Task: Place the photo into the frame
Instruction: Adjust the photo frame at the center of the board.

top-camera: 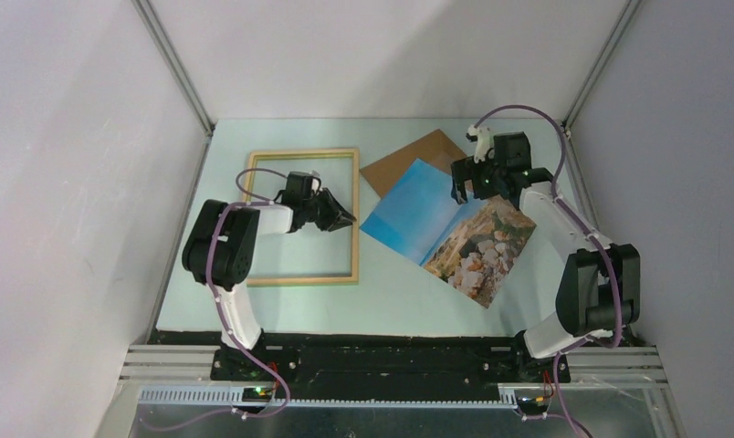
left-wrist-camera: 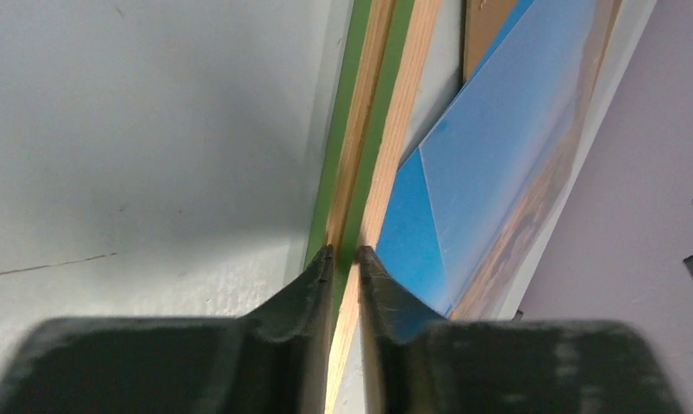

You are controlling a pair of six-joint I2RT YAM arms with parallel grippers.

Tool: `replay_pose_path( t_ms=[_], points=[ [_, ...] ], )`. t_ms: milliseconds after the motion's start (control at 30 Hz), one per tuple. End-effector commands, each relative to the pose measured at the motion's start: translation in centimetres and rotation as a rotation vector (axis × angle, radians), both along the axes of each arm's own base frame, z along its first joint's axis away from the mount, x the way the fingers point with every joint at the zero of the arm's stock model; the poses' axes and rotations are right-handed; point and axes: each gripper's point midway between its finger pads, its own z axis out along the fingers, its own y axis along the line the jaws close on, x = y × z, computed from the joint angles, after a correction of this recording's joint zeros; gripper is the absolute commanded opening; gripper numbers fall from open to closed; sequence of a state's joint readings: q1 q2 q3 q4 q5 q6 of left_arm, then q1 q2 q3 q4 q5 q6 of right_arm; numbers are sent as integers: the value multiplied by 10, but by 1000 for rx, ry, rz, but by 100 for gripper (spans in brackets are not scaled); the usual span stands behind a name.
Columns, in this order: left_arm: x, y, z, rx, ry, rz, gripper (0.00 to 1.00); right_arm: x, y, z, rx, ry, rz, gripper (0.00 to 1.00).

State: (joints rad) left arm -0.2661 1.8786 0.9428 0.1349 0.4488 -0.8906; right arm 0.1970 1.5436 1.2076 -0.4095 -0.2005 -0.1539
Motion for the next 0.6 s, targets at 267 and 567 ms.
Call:
replay_pose_path(
  t_ms=[267, 567],
  points=[
    [-6, 13, 41, 207, -156, -149, 75, -16, -56, -3, -47, 28, -83, 99],
    [-20, -31, 74, 206, -271, -305, 100, -6, -96, -33, -105, 84, -141, 99]
  ],
)
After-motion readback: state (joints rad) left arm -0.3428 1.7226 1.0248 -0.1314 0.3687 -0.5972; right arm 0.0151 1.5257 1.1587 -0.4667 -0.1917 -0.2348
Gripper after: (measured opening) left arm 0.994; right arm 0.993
